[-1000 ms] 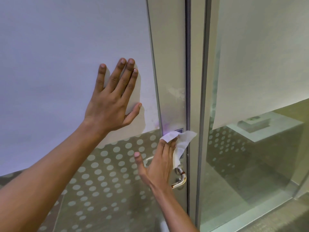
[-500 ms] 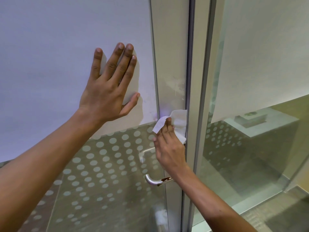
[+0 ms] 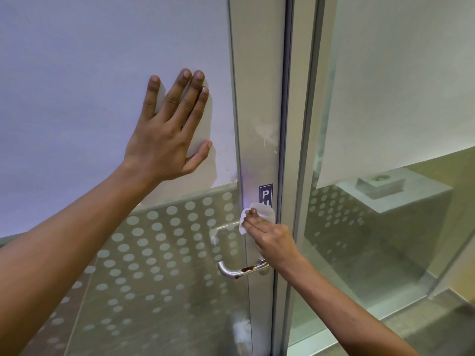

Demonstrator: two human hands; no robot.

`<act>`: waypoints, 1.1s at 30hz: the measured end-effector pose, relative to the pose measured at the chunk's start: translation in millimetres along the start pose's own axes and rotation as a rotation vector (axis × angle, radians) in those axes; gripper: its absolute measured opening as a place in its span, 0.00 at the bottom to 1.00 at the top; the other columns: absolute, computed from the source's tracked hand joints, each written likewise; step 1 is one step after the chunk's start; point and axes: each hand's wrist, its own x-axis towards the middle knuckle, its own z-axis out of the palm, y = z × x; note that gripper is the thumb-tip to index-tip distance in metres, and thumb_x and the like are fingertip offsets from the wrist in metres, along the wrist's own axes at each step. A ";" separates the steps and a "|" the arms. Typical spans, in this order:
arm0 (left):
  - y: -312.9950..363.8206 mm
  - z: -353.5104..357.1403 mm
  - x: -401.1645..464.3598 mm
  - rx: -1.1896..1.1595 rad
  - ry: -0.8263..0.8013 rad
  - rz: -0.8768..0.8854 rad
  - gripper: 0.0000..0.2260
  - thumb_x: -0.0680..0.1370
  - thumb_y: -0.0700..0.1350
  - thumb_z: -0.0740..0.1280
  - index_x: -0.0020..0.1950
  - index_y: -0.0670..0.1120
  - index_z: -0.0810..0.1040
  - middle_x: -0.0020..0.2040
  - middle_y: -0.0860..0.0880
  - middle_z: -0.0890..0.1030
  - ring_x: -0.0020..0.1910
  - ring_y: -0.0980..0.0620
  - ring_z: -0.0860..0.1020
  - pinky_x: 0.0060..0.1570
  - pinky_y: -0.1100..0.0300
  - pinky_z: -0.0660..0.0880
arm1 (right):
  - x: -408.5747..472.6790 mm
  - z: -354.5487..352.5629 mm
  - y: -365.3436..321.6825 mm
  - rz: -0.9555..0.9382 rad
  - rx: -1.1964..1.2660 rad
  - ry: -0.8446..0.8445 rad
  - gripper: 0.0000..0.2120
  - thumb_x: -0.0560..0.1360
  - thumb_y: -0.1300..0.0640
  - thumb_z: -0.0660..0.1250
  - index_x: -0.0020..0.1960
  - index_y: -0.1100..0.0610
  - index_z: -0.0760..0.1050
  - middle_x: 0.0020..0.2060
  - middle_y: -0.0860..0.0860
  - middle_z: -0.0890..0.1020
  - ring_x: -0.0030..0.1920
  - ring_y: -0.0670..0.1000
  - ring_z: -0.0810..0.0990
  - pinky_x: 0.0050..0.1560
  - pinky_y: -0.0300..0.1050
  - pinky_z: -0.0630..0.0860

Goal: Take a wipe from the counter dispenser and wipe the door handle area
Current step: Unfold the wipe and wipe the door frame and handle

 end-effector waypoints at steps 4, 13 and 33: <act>0.4 0.8 -0.8 0.008 -0.004 -0.005 0.37 0.83 0.61 0.49 0.84 0.38 0.46 0.84 0.38 0.47 0.83 0.38 0.47 0.77 0.35 0.42 | -2.9 -28.3 -4.1 0.265 0.324 0.092 0.20 0.62 0.77 0.69 0.49 0.60 0.86 0.48 0.52 0.87 0.51 0.44 0.84 0.52 0.38 0.81; 0.3 2.3 -0.6 0.043 0.027 0.002 0.37 0.83 0.60 0.51 0.83 0.37 0.51 0.83 0.37 0.52 0.82 0.37 0.51 0.77 0.34 0.46 | 44.6 -63.0 0.7 0.415 0.489 0.253 0.14 0.66 0.79 0.66 0.39 0.63 0.84 0.44 0.49 0.82 0.48 0.40 0.81 0.49 0.31 0.74; -0.8 2.8 -1.1 0.057 0.038 -0.006 0.37 0.83 0.61 0.53 0.83 0.37 0.51 0.83 0.37 0.53 0.82 0.37 0.53 0.77 0.34 0.48 | 75.9 -27.0 15.8 0.090 0.271 0.315 0.13 0.74 0.72 0.71 0.58 0.65 0.82 0.53 0.58 0.77 0.51 0.56 0.80 0.50 0.45 0.81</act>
